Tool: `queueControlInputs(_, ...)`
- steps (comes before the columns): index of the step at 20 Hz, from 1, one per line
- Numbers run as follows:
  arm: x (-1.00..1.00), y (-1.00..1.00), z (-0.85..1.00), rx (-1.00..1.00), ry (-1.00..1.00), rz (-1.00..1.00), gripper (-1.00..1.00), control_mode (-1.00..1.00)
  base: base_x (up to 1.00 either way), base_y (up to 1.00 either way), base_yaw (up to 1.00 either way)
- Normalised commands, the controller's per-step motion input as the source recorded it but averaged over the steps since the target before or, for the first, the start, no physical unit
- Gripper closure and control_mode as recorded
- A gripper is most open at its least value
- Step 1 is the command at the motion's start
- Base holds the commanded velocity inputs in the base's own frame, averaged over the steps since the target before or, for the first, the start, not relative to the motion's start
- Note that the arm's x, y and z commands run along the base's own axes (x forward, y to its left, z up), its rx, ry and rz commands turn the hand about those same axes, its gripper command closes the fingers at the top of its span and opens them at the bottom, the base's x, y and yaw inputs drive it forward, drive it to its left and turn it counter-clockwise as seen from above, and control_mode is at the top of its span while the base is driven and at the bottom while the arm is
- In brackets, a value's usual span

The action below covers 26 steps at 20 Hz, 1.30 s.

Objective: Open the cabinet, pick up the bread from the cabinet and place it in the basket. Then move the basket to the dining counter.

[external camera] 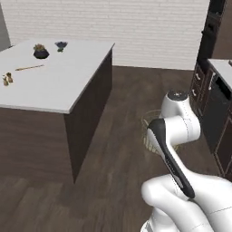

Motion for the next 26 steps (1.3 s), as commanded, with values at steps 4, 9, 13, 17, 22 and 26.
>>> queueControlInputs(4, 0.0, 0.0, 0.0, 0.0, 0.0, 0.0, 1.0, 1.0, 0.85, 1.0, 0.25)
queueControlInputs(9, 0.0, 0.0, 0.0, 0.0, 0.0, 0.0, 1.0, 1.0, 0.9, 1.0, 0.19)
queueControlInputs(13, 0.0, 0.0, 0.0, 0.0, 0.0, 0.0, 1.0, 1.0, 0.88, 1.0, 0.09)
queueControlInputs(17, 0.0, 0.0, 0.0, 0.0, 0.0, 0.0, 1.0, 1.0, 0.83, 1.0, 0.01)
queueControlInputs(22, 0.0, 0.0, 0.0, 0.0, 0.0, 0.0, 1.0, 1.0, 0.73, 1.0, -0.02)
queueControlInputs(26, 0.0, 0.0, 0.0, 0.0, 0.0, 0.0, 1.0, 1.0, 0.82, 1.0, -0.14)
